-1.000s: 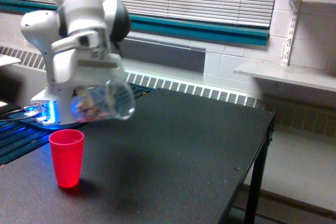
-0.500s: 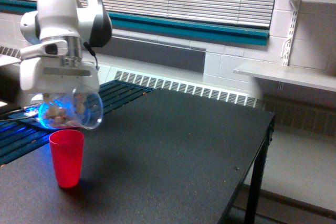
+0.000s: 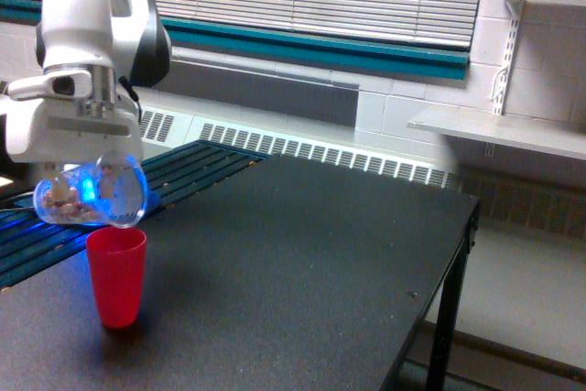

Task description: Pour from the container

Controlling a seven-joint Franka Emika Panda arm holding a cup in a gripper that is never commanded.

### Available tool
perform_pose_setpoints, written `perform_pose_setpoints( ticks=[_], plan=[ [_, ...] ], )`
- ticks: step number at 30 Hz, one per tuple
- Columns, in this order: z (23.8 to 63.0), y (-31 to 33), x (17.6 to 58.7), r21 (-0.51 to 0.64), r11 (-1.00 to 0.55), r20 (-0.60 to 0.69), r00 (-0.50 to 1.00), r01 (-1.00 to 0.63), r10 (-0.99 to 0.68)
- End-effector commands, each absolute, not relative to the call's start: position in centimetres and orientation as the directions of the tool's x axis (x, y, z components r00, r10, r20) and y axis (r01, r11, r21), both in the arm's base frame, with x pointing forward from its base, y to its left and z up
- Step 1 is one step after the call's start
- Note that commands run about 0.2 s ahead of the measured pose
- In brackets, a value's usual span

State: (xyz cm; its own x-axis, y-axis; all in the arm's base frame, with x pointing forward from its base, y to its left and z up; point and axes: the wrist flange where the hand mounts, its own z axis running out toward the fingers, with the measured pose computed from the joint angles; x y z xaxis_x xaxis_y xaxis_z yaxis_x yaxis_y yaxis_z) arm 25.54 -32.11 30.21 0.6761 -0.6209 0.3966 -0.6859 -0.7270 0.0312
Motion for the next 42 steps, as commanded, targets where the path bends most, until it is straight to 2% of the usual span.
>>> perform_pose_setpoints(
  ticks=[1,19,42],
  plan=[
    [29.6,-32.0,23.5,0.038,-0.71,0.395,0.663,-0.703,-0.636],
    [29.0,-32.3,20.0,0.087,-0.698,0.38,0.671,-0.711,-0.637],
    [27.4,-29.5,20.1,0.139,-0.673,0.356,0.671,-0.726,-0.651]
  ],
)
